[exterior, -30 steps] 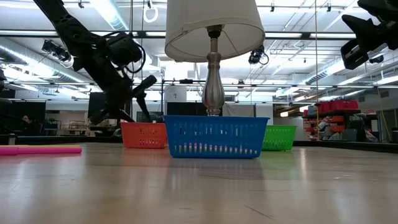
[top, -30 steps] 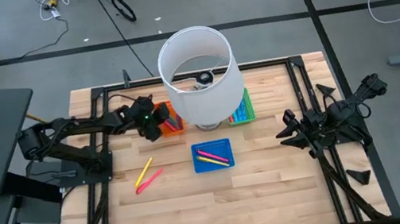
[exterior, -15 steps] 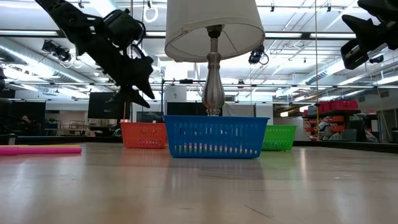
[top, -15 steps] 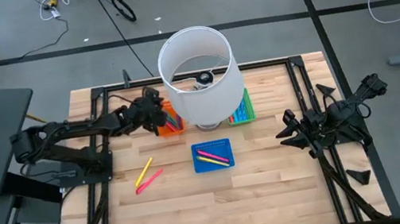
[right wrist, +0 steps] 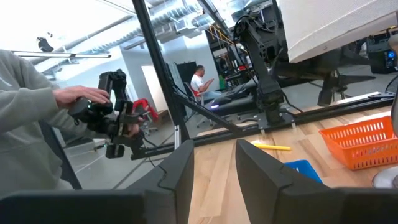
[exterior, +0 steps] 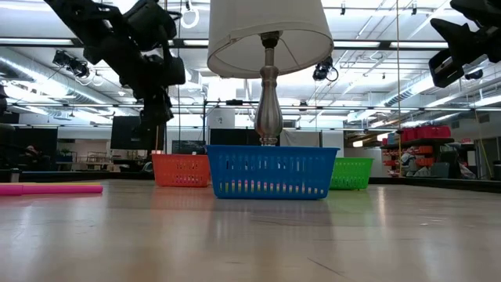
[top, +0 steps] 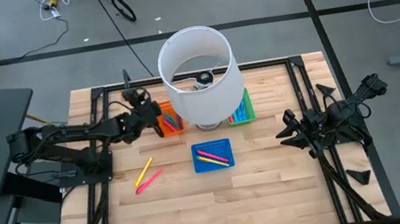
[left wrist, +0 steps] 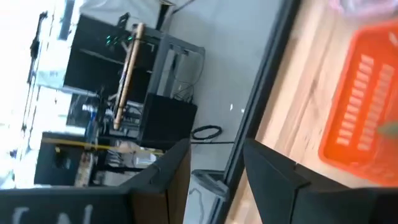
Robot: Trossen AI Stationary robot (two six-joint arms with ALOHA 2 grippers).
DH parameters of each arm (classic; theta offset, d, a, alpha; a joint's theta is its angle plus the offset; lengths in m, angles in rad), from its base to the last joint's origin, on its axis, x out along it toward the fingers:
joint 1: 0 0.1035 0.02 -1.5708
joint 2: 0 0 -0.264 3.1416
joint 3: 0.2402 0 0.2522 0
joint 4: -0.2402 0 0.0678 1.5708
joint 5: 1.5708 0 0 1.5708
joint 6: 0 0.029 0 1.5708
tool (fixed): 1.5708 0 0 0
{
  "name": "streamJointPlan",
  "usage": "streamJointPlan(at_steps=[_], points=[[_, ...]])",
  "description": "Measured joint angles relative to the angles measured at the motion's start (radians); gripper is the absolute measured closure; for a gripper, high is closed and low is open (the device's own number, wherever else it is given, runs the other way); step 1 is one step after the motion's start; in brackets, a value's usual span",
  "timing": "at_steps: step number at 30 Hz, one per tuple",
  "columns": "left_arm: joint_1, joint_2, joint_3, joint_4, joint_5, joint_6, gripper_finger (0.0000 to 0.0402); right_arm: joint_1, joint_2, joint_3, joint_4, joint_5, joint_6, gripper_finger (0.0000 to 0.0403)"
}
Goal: Pick & Place Markers
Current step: Put the pink pen into the blue bin
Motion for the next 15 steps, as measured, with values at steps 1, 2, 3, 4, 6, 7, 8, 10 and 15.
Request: streamJointPlan(at_steps=[1,2,3,4,6,7,8,10,15], points=[[-0.011,-0.002,0.0,-0.004,-0.013,-0.035,0.0246,0.0,0.0,0.0,0.0,0.0,0.0,0.0284],[-0.023,-0.002,0.0,-0.016,-0.017,-0.072,0.0246,0.0,0.0,0.0,0.0,0.0,0.0,0.0284],[-0.035,-0.002,0.0,-0.034,-0.017,-0.106,0.0246,0.0,0.0,0.0,0.0,0.0,0.0,0.0284],[-0.05,-0.002,0.0,-0.052,-0.017,-0.135,0.0246,0.0,0.0,0.0,0.0,0.0,0.0,0.0284],[-0.088,-0.002,0.008,-0.096,-0.026,-0.176,0.0246,0.0,0.0,0.0,0.0,0.0,0.0,0.0284],[-0.111,-0.002,0.017,-0.134,-0.028,-0.202,0.0246,0.0,0.0,0.0,0.0,0.0,0.0,0.0284],[-0.134,-0.002,0.031,-0.17,-0.03,-0.241,0.0246,0.0,0.0,0.0,0.0,0.0,0.0,0.0284],[-0.176,-0.002,0.068,-0.242,-0.024,-0.334,0.0246,0.0,0.0,0.0,0.0,0.0,0.0,0.0284],[-0.26,-0.002,0.17,-0.419,0.0,-0.529,0.0246,0.0,0.0,0.0,0.0,0.0,0.0,0.0284]])
